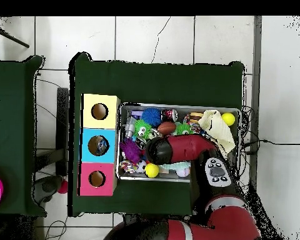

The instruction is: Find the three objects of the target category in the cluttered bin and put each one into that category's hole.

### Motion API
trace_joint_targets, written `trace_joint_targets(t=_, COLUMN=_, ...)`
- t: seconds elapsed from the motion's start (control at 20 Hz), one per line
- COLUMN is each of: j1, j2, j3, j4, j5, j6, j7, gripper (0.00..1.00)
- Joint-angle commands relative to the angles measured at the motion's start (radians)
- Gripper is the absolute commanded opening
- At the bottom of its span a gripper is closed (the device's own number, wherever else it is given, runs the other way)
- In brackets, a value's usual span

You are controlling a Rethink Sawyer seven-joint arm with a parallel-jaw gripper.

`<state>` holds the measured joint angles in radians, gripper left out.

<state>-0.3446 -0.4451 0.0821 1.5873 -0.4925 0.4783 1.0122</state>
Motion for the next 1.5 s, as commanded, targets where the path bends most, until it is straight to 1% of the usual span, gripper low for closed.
trace_joint_targets(t=0.05, j1=-0.031, j2=-0.050, j3=0.035, j4=-0.076, j5=-0.074, j6=0.141, j7=-0.101, gripper=0.00)
trace_joint_targets(t=0.2, j1=-0.045, j2=-0.092, j3=0.039, j4=-0.095, j5=-0.106, j6=0.181, j7=-0.175, gripper=0.00)
trace_joint_targets(t=0.25, j1=-0.049, j2=-0.108, j3=0.041, j4=-0.101, j5=-0.126, j6=0.205, j7=-0.217, gripper=0.00)
trace_joint_targets(t=0.35, j1=-0.066, j2=-0.125, j3=0.048, j4=-0.104, j5=-0.141, j6=0.203, j7=-0.229, gripper=0.00)
trace_joint_targets(t=0.45, j1=-0.090, j2=-0.134, j3=0.052, j4=-0.104, j5=-0.149, j6=0.179, j7=-0.197, gripper=0.00)
trace_joint_targets(t=0.5, j1=-0.099, j2=-0.136, j3=0.058, j4=-0.104, j5=-0.157, j6=0.179, j7=-0.197, gripper=0.00)
trace_joint_targets(t=0.75, j1=-0.154, j2=-0.135, j3=0.109, j4=-0.142, j5=-0.201, j6=0.211, j7=-0.279, gripper=0.00)
trace_joint_targets(t=1.0, j1=-0.189, j2=-0.135, j3=0.149, j4=-0.176, j5=-0.225, j6=0.236, j7=-0.310, gripper=0.00)
trace_joint_targets(t=1.3, j1=-0.210, j2=-0.150, j3=0.191, j4=-0.175, j5=-0.259, j6=0.265, j7=-0.365, gripper=0.00)
trace_joint_targets(t=1.35, j1=-0.216, j2=-0.153, j3=0.202, j4=-0.172, j5=-0.265, j6=0.272, j7=-0.388, gripper=0.00)
trace_joint_targets(t=1.5, j1=-0.225, j2=-0.160, j3=0.217, j4=-0.168, j5=-0.278, j6=0.285, j7=-0.396, gripper=0.00)
